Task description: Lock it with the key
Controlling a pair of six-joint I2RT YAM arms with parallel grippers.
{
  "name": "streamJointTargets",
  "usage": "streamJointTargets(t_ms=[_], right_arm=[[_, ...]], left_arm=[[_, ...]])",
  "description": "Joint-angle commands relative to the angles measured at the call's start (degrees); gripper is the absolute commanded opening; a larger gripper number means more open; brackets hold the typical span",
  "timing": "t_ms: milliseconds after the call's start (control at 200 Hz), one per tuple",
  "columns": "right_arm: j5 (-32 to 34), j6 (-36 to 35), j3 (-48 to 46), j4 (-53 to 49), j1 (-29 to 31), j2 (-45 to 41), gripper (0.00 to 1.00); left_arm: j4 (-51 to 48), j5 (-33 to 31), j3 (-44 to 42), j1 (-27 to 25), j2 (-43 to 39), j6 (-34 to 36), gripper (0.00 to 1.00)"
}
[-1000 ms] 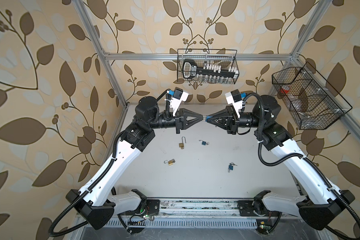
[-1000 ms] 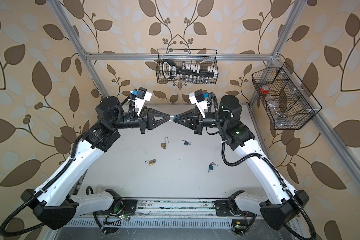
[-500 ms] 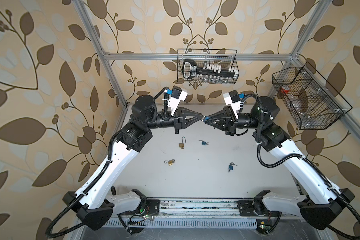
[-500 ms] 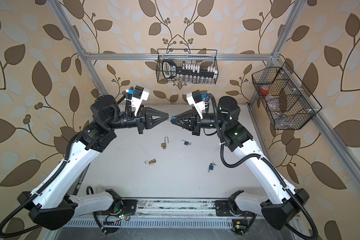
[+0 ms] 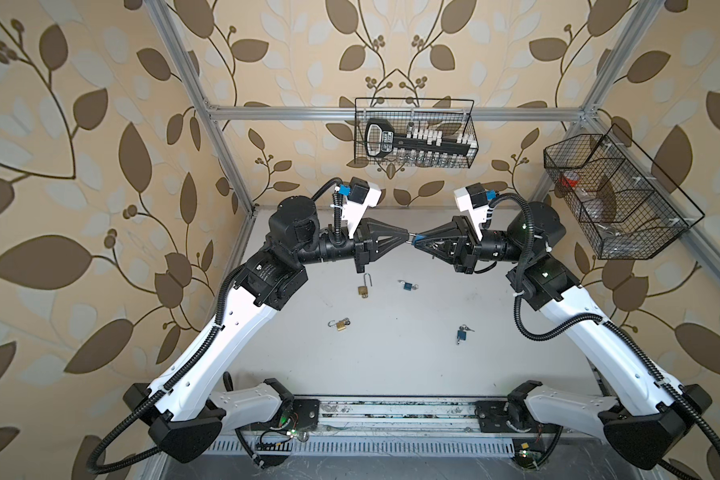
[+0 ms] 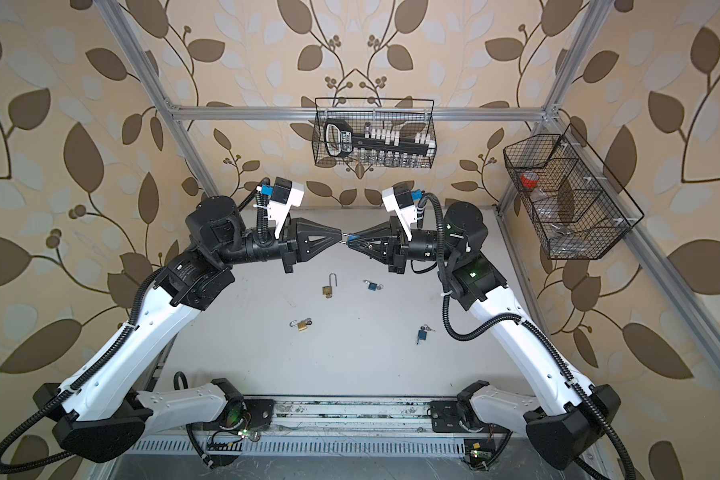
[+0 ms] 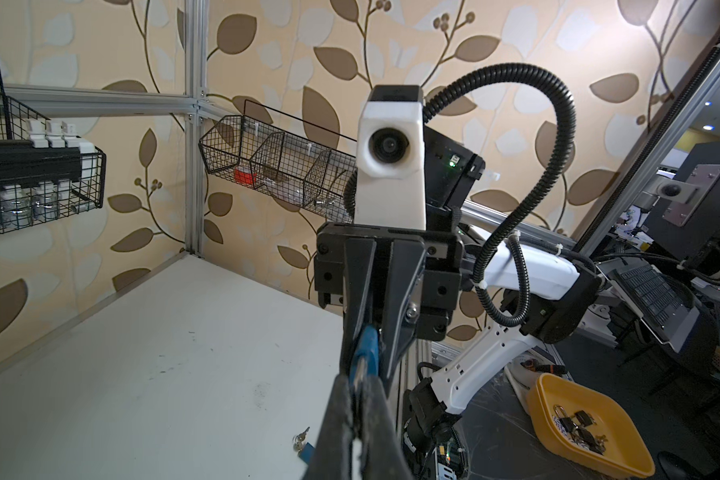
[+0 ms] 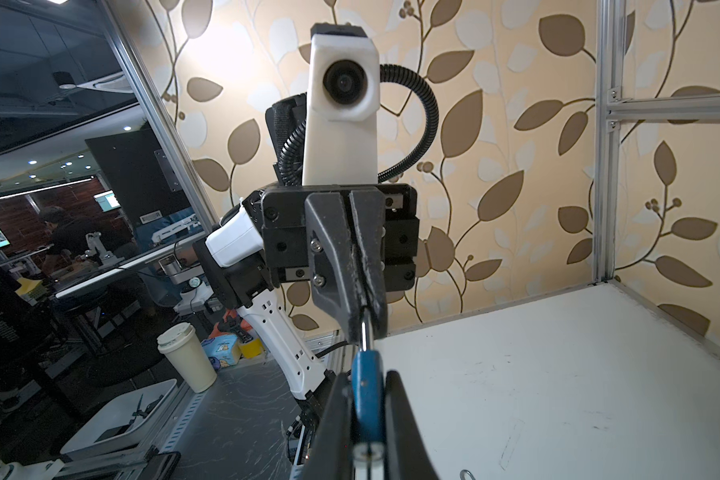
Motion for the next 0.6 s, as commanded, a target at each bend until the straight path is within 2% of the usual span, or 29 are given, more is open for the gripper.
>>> streamJointTargets(t_ms=[0, 95, 250, 355, 470, 595], right_arm=[[5.18, 5.45, -1.59, 9.31, -0.31, -1.40, 0.00], [8.72, 7.87, -3.08, 11.88, -0.40, -2.57, 0.00], [12.36, 17.96, -7.50, 22.69, -0.34, -3.90, 0.00], [14.28, 22.23, -9.36, 26.75, 0.08, -4.41, 0.00], [15.35, 22.63, -10.37, 27.18, 0.93, -4.71, 0.00], [11.78, 20.90, -9.56, 24.79, 1.03, -3.58, 0.00]], left_arm=[[-1.35, 3.50, -0.99, -1.92, 0.09, 0.94, 0.00], [-0.80, 3.75, -1.12, -1.89, 0.02, 0.46, 0.00], [-0.47, 3.50, -0.86, -1.90, -0.07, 0.24, 0.00], [0.24, 3.56, -0.63, -1.94, -0.07, -0.26, 0.00], [0.51, 3.98, -0.05, -1.99, 0.35, -0.64, 0.00], [0.97, 4.40, 0.47, -2.00, 0.63, -1.38, 0.00]])
